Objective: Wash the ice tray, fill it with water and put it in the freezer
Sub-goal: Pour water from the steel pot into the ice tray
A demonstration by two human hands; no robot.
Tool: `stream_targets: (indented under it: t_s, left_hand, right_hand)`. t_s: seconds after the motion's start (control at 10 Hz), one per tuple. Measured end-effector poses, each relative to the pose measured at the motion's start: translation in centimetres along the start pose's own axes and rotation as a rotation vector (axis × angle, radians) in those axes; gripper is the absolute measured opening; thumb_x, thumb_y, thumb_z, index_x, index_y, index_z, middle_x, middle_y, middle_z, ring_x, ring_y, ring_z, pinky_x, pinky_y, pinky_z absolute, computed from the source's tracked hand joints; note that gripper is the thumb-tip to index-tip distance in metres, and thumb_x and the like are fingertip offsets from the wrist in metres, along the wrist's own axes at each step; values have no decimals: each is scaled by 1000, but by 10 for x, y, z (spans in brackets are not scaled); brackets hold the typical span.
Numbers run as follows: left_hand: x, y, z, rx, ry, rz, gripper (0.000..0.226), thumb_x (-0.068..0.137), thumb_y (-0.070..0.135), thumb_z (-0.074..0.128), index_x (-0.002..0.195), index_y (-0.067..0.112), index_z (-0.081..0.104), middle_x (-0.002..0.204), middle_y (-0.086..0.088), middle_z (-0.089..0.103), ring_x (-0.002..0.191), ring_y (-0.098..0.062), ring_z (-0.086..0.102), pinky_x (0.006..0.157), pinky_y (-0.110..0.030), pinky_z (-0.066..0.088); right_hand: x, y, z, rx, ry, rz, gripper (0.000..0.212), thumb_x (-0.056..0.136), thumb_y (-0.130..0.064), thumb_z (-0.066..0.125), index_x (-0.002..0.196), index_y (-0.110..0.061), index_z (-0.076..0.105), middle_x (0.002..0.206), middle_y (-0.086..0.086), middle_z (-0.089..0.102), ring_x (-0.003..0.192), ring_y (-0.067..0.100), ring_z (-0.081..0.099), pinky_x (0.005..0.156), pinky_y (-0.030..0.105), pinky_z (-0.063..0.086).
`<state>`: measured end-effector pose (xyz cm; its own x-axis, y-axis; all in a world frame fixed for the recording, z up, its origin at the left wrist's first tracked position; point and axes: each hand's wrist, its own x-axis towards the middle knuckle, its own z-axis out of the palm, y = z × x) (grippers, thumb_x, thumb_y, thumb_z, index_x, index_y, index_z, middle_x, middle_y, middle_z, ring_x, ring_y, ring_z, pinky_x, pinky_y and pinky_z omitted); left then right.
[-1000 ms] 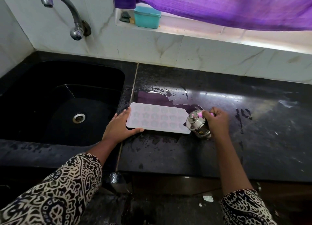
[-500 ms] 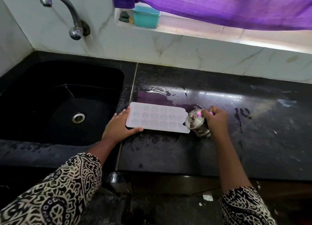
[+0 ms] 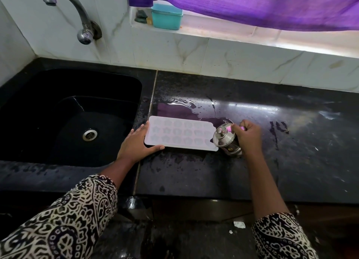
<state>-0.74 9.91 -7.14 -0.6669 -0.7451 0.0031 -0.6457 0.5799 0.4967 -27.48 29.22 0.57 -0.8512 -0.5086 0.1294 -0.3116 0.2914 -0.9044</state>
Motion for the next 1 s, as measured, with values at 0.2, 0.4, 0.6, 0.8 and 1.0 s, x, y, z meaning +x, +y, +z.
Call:
stream_targets:
  t_s: [0.2, 0.4, 0.6, 0.8, 1.0]
  left_hand:
    - [0, 1, 0, -4, 8, 3, 125, 55, 90, 39, 155, 18, 14, 158, 0, 25, 146, -12, 20, 120, -35, 11]
    - [-1, 0, 0, -11, 13, 6, 126, 55, 91, 39, 154, 18, 14, 158, -1, 26, 146, -11, 20, 120, -35, 11]
    - [-1, 2, -1, -10, 6, -2, 126, 55, 91, 39, 154, 18, 13, 158, -1, 25, 146, -11, 19, 120, -34, 10]
    - [-2, 2, -2, -12, 2, -4, 125, 56, 90, 39, 154, 18, 13, 158, 0, 26, 146, -11, 19, 120, -33, 9]
    - [0, 1, -1, -7, -14, -9, 126, 55, 92, 39, 155, 20, 13, 159, 1, 24, 146, -9, 18, 120, -33, 9]
  right_hand:
    - [0, 1, 1, 19, 4, -14, 39, 76, -3, 66, 54, -17, 37, 49, -2, 34, 47, 11, 29, 51, 24, 29]
    - [2, 4, 1, 21, 8, 7, 39, 74, -5, 67, 53, -18, 36, 49, -1, 34, 50, 13, 29, 54, 27, 30]
    - [2, 5, -4, 289, 64, 188, 37, 75, -5, 64, 54, -20, 38, 44, -7, 39, 47, 11, 34, 49, 23, 31]
    - [4, -9, -15, 708, 150, 281, 39, 81, 5, 57, 50, -17, 48, 41, -9, 50, 40, 5, 45, 45, 17, 40]
    - [19, -60, -24, 814, 143, 227, 30, 83, 3, 57, 60, -15, 49, 48, -9, 56, 46, 3, 50, 49, 17, 44]
